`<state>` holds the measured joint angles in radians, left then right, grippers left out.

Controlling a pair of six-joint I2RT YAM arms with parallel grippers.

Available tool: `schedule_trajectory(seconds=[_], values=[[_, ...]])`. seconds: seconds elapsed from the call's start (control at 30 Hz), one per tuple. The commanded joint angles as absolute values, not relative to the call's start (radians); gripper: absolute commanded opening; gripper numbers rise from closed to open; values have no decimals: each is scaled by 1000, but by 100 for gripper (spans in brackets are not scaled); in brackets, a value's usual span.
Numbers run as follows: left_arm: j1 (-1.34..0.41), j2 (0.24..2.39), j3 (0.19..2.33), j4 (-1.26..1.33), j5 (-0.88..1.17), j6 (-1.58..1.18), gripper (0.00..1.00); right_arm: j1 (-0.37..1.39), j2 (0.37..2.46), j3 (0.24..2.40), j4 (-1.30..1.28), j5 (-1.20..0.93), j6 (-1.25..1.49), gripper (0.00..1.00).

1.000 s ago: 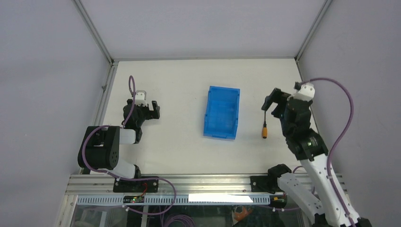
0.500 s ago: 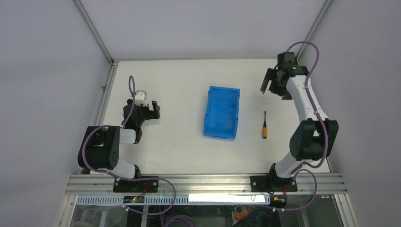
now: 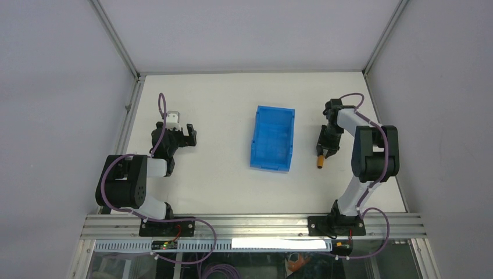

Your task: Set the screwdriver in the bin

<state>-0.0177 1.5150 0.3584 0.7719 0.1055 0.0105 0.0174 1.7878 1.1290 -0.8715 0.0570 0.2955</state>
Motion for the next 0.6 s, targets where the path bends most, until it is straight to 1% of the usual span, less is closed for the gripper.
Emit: schedule_trajectory(seconds=[0.0,0.03,0.07,0.2,0.33,0.4,0.57], values=[[-8,1511,373,835,116,2,99,14,1813,1101,-789,97,289,17],[-8,1511,373,835,116,2,99,14,1803,1106,-799,106,284,2],[-8,1511,373,835,116,2,99,15,1787,1118,-812,114,278,0],[-8,1511,373,835,116,2,99,15,1702,1196,-916,121,247,0],[-8,1511,373,835,116,2,99,15,1625,1328,-1082,117,241,0],[-8,1511,373,835,116,2,99,15,1609,1405,-1194,90,236,0],[-8,1511,373,835,116,2,99,29,1582,1596,-1343,102,253,0]])
